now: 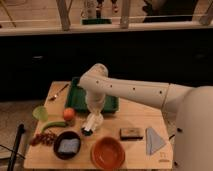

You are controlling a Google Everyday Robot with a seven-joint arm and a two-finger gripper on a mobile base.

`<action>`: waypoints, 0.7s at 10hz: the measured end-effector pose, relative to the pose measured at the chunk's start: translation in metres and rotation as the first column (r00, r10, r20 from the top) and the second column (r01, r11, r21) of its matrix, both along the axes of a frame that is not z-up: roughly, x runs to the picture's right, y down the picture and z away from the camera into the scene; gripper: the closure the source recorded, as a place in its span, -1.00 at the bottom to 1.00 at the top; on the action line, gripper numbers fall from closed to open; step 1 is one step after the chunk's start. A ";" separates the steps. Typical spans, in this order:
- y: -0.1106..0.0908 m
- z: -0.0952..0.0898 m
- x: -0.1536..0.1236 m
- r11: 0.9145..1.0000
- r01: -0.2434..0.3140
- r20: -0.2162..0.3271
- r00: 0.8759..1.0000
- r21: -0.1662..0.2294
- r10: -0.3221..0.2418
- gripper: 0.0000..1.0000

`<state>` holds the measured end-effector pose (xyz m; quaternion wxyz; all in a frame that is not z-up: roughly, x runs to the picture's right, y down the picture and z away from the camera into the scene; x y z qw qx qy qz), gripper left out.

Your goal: Place brush in paper cup

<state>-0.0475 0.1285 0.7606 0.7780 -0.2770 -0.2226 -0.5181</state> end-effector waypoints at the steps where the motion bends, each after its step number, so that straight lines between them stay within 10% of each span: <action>1: 0.000 -0.001 0.000 1.000 0.001 0.001 1.000 -0.005 -0.001 1.00; 7: 0.004 -0.003 -0.003 0.999 0.008 0.014 1.000 -0.031 -0.008 0.02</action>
